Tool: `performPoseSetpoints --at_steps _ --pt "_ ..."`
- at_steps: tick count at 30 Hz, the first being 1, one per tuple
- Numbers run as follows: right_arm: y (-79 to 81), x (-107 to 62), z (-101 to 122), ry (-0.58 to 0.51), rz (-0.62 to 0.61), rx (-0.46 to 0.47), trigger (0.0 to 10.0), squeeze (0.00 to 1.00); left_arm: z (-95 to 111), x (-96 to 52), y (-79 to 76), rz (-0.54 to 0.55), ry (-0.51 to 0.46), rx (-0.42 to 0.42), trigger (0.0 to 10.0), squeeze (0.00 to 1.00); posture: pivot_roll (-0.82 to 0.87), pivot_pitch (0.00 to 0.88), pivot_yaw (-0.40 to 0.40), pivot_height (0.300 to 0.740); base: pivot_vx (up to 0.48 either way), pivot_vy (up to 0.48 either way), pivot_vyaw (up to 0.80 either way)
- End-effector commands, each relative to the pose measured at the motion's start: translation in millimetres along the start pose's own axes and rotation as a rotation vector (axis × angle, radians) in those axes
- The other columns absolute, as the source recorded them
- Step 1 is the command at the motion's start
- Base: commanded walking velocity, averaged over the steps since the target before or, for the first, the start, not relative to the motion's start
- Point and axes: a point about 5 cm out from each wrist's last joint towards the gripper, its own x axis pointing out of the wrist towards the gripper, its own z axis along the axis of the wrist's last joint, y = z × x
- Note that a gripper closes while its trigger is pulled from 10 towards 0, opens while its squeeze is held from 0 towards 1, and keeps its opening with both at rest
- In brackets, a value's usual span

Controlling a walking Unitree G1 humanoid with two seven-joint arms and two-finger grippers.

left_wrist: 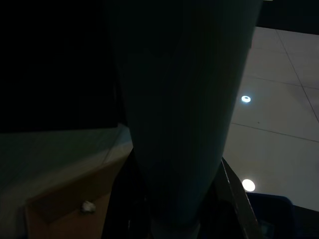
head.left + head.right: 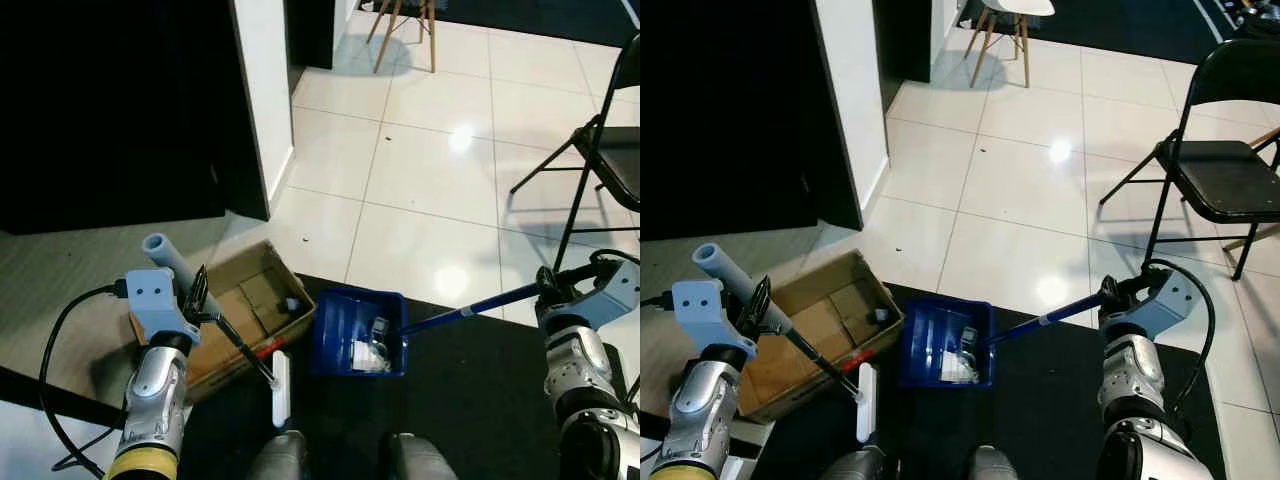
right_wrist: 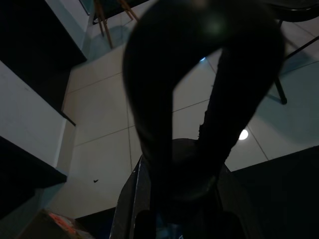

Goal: Sweep floor

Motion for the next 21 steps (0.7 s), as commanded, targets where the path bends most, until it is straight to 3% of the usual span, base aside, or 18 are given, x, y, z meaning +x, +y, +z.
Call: performPoseSetpoints --at_steps 1,4,15,21 --pt "-4.9 -1.1 3 -0.015 -0.006 0.028 10.0 0.00 4 -1.2 0.2 -0.013 -0.026 0.050 10.0 0.00 0.00 0.079 0.001 0.740 0.000 -0.480 0.00" --pt "-6.5 -0.9 4 -0.019 -0.011 0.027 10.0 0.00 4 -0.9 0.7 -0.001 -0.030 0.022 10.0 0.00 -0.01 0.079 0.001 0.740 0.000 -0.394 0.00" --pt "-13.0 1.5 16 -0.054 -0.034 0.024 10.0 0.00 4 4.4 3.1 0.047 -0.026 0.010 10.0 0.00 -0.01 0.069 0.003 0.740 0.000 0.000 0.00" --pt "-14.9 2.4 19 -0.061 -0.038 0.023 10.0 0.00 -4 2.9 14.0 0.077 0.050 0.089 10.0 0.00 -0.02 0.065 0.004 0.740 0.000 0.000 0.00"
